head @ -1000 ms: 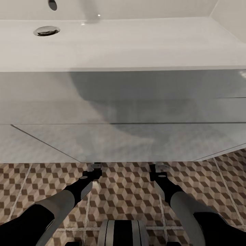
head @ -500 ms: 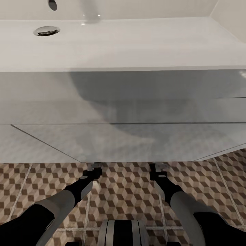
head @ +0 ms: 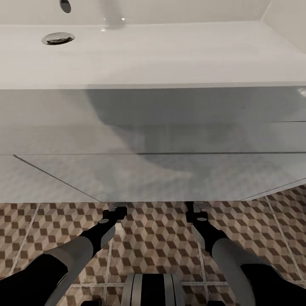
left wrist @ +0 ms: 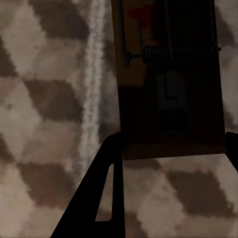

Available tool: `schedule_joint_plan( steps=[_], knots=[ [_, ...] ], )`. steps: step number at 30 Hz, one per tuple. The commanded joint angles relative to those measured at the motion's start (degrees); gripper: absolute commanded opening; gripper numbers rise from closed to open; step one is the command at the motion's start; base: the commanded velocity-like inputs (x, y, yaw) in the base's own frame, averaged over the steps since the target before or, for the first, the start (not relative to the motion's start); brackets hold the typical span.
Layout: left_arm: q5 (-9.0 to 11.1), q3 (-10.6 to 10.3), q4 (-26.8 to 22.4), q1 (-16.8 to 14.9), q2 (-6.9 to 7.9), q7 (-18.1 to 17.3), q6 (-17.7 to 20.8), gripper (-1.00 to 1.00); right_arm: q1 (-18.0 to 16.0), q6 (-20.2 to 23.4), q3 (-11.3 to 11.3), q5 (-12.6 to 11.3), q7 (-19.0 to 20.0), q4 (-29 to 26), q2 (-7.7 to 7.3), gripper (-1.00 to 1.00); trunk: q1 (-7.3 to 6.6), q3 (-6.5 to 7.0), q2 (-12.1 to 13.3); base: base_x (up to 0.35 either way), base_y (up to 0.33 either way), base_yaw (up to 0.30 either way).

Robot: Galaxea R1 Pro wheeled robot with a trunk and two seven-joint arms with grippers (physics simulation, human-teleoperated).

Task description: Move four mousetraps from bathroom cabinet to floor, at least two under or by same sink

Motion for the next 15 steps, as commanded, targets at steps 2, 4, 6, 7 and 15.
schedule_joint_plan(
  steps=[2, 4, 6, 7, 15],
  knots=[
    [0.29, -0.51, 0.05, -0.03, 0.02, 0.41, -0.15, -1.00, -0.01, 0.20, -0.11, 0.31, -0.18, -0.05, 0.03, -1.00, -0.01, -0.03, -0.01, 0.000, 0.000, 0.000],
    [0.28, -0.51, 0.06, -0.03, 0.02, 0.41, -0.10, -1.00, -0.01, 0.22, -0.10, 0.31, -0.18, -0.05, 0.03, -1.00, -0.01, -0.03, -0.01, 0.000, 0.000, 0.000],
    [0.24, -0.51, 0.10, -0.03, -0.01, 0.41, 0.03, -1.00, -0.01, 0.25, -0.09, 0.30, -0.18, -0.05, 0.03, -1.00, -0.01, -0.03, -0.01, 0.000, 0.000, 0.000],
    [0.23, -0.51, 0.11, -0.03, -0.02, 0.41, 0.07, -1.00, -0.01, 0.27, -0.09, 0.30, -0.18, -0.05, 0.03, -1.00, -0.01, -0.03, -0.01, 0.000, 0.000, 0.000],
    [0.21, -0.51, 0.38, -0.03, -0.01, 0.41, 2.57, -1.00, -0.01, 1.00, -0.17, 0.06, -0.18, 0.12, 0.03, -1.00, -0.01, -0.03, -0.01, 0.000, 0.000, 0.000]
  ],
)
